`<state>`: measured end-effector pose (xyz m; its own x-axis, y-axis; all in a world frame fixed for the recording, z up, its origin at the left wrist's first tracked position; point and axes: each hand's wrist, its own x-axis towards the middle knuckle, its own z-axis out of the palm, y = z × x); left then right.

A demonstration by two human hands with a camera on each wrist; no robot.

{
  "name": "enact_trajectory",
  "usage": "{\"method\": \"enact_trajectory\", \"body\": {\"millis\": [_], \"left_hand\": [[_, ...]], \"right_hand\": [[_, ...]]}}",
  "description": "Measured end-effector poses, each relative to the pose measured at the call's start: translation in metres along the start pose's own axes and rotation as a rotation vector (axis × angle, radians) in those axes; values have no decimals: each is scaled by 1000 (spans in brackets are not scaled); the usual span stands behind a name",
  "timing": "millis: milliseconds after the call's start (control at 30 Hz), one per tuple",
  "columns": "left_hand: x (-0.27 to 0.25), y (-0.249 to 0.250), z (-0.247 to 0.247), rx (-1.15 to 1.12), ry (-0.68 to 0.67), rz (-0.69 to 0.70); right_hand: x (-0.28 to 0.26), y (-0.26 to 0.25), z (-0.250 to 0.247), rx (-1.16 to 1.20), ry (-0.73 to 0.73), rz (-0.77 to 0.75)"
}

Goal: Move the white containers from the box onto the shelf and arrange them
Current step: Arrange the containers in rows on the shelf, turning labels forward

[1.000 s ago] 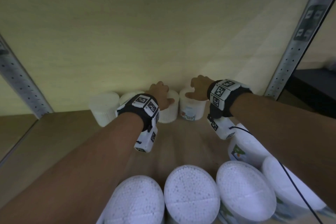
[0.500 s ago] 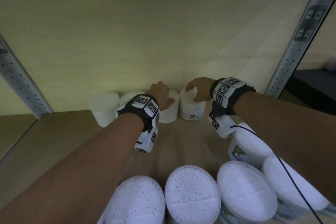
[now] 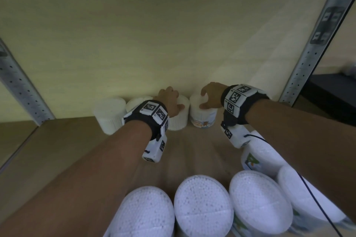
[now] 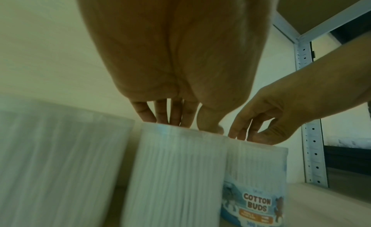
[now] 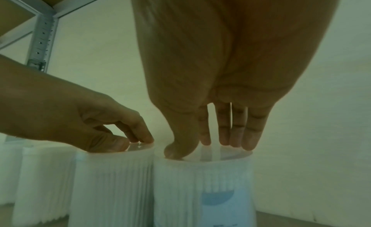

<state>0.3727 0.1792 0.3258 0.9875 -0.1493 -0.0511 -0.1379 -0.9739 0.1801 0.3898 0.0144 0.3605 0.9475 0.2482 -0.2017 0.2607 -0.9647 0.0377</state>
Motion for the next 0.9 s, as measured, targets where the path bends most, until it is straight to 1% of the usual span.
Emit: {"method": "enact_trajectory", "body": {"millis": [167,267,433,567,633,700,800,900], "left_hand": [[0,0,-1,10,-9,-1],[0,0,0,14,-19,2],[-1,0,1,-1,5,5],[-1,0,0,1,-3,8],[-2,0,-1,7,-9,16],[-2,0,-4,18,-39,42],[-2,-1,-10,13,-125,87],[0,-7,-16,-41,-177,134]], "right_hand": [[1,1,-4,15,-51,-43],[1,0,-4,30,-43,-52],[4,1,-3,30,-34,-56],[5,2,-5,76,-68,-46],[7,2,-5,69,-58,-56],[7,2,-6,60,-60,-63],[7,4,-7,30,-65,-80],[7,4,-7,26,-54,-87]]}}
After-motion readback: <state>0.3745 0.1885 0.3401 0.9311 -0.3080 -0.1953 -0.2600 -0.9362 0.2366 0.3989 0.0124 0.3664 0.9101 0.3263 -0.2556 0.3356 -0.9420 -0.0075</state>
